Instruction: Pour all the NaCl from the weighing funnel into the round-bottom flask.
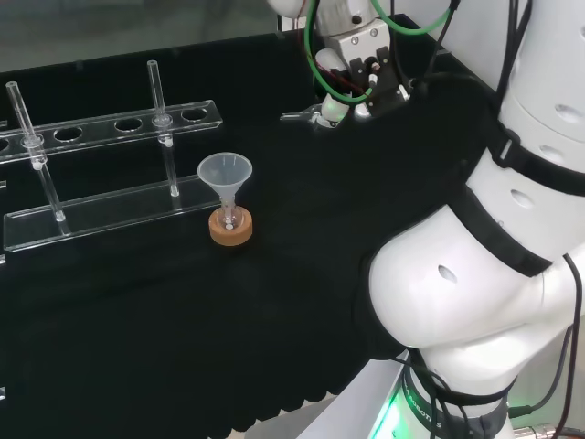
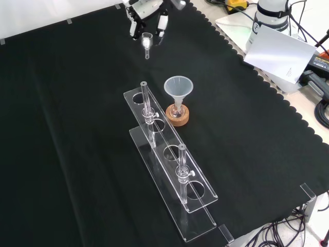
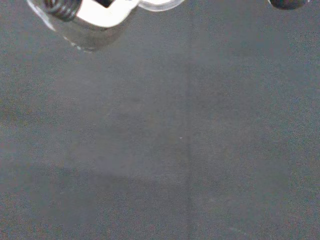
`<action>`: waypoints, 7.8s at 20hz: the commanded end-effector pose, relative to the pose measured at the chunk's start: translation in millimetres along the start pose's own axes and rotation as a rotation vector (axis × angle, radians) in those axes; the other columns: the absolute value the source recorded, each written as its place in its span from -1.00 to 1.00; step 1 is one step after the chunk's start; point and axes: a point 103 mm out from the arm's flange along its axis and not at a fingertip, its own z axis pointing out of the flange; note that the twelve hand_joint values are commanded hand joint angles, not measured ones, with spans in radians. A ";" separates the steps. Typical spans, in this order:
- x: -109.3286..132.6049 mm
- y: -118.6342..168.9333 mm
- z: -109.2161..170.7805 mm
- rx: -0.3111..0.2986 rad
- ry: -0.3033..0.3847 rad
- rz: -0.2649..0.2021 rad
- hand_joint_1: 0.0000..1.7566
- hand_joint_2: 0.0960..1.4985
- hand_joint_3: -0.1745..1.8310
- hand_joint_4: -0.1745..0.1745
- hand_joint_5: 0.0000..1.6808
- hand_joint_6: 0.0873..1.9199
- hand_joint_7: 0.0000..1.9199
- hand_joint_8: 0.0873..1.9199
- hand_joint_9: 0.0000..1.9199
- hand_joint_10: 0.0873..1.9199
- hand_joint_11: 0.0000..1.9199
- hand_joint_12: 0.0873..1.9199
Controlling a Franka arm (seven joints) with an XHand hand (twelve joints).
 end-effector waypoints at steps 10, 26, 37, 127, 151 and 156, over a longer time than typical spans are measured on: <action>62.6 -46.1 -13.0 0.037 -0.101 -0.066 0.24 0.01 -0.37 1.00 0.40 -0.26 0.53 -0.87 0.69 -1.00 0.38 -0.31; 85.8 -26.2 -15.8 0.085 -0.219 -0.080 0.24 0.00 -0.37 1.00 0.41 -0.27 0.53 -0.87 0.69 -1.00 0.38 -0.31; 89.4 -24.2 -19.5 0.092 -0.270 -0.080 0.24 0.00 -0.37 1.00 0.41 -0.27 0.53 -0.87 0.69 -1.00 0.38 -0.32; 134.9 -24.1 -52.0 0.119 -0.643 -0.061 0.24 0.01 -0.37 1.00 0.40 -0.26 0.50 -0.88 0.68 -1.00 0.37 -0.32; 138.5 -23.4 -52.5 0.122 -0.713 -0.048 0.24 0.01 -0.37 1.00 0.40 -0.25 0.50 -0.88 0.67 -1.00 0.37 -0.32; 140.7 -24.2 -54.1 0.118 -0.721 -0.049 0.24 0.01 -0.37 1.00 0.40 -0.25 0.50 -0.88 0.67 -1.00 0.37 -0.32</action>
